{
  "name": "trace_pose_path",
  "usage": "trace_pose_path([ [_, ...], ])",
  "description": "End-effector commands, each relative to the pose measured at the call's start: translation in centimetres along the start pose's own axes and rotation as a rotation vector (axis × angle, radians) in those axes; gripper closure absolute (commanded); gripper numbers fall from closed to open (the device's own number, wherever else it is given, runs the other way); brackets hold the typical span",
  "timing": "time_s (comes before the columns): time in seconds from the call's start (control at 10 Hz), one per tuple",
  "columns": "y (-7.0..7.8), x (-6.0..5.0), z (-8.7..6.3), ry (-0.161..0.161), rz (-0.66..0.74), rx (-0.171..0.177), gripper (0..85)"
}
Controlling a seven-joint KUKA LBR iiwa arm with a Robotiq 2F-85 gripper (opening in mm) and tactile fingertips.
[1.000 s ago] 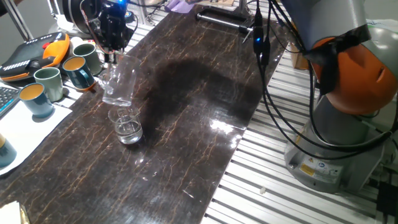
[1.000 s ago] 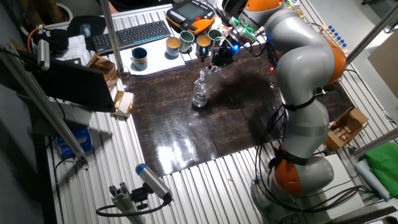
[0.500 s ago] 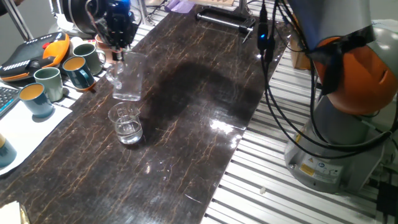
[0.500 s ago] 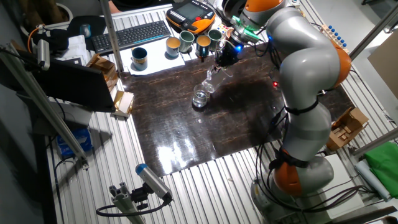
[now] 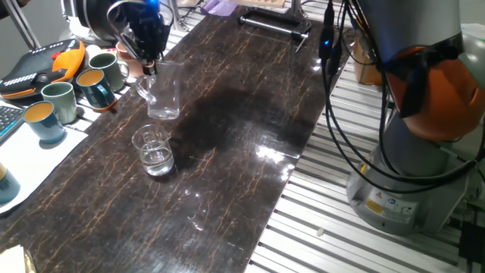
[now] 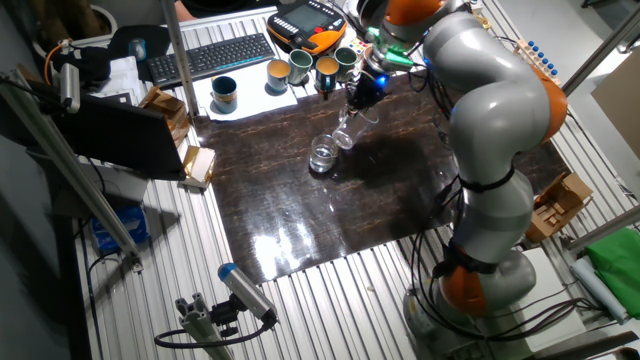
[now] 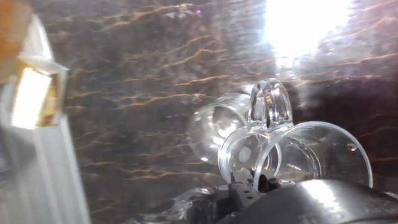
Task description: Pour the water from one cup into another empty cup
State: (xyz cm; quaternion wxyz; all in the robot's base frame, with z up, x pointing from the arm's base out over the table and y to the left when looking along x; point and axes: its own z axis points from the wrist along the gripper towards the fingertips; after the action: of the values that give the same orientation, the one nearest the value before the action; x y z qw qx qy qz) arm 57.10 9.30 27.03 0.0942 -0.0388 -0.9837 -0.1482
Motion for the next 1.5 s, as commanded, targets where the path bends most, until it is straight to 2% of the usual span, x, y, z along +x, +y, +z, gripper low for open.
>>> trace_pose_path([
  [0.0, -0.3, -0.1, 0.2, 0.000, -0.006, 0.064, 84.3],
  [0.2, -1.4, -0.4, 1.0, -0.005, -0.034, 0.085, 84.3],
  [0.6, -3.0, -0.4, 2.2, -0.024, -0.078, 0.166, 84.3],
  [0.8, -3.8, -0.7, 3.0, -0.036, -0.094, 0.214, 84.3],
  [1.0, -4.5, -0.8, 3.8, -0.056, -0.119, 0.294, 84.3],
  [1.2, -5.0, -1.0, 4.5, -0.069, -0.134, 0.331, 84.3],
  [1.4, -5.7, -1.5, 5.6, -0.081, -0.145, 0.343, 84.3],
])
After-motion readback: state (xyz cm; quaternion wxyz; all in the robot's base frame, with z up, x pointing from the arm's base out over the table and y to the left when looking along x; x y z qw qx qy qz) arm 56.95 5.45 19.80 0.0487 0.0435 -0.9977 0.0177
